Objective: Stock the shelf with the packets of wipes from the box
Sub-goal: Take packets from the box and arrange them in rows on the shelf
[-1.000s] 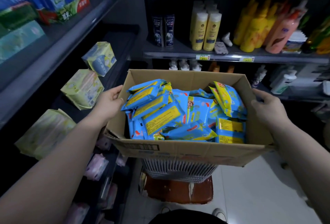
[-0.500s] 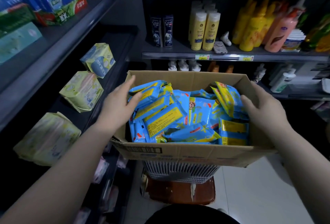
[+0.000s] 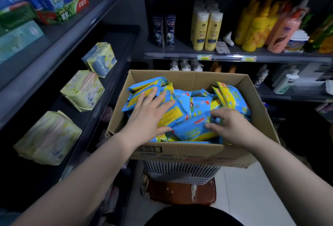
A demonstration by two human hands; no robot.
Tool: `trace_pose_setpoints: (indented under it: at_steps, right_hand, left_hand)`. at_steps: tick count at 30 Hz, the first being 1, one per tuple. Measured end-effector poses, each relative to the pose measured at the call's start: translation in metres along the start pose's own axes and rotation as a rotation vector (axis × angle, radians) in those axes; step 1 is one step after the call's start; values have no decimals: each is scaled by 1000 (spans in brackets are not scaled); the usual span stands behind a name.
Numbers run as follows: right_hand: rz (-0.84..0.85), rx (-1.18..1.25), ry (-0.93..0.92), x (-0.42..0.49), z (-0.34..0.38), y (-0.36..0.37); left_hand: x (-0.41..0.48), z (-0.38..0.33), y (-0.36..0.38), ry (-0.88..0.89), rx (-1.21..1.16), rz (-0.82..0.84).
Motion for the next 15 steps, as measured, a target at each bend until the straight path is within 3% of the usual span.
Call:
trace_pose_setpoints:
  at_steps: [3, 6, 9, 15]
  right_hand:
    - [-149, 185, 98, -1, -10, -20]
    - [-172, 386, 201, 4, -38, -20]
    - [-233, 574, 281, 4, -55, -23]
    - [-313, 765, 266, 3, -55, -43]
  left_hand:
    - [2, -3, 0, 13, 58, 11]
    - [4, -5, 1, 31, 71, -11]
    - [4, -2, -5, 8, 36, -120]
    - [0, 3, -51, -22, -136, -381]
Point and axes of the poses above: each hand's wrist, its own x-axis towards the middle knuckle, its own y-axis out of the palm, z = x × y, the point moved 8 cm from there along x, towards the middle knuckle, and after that the axes turned 1 degree about -x, right-handed, at the moved point
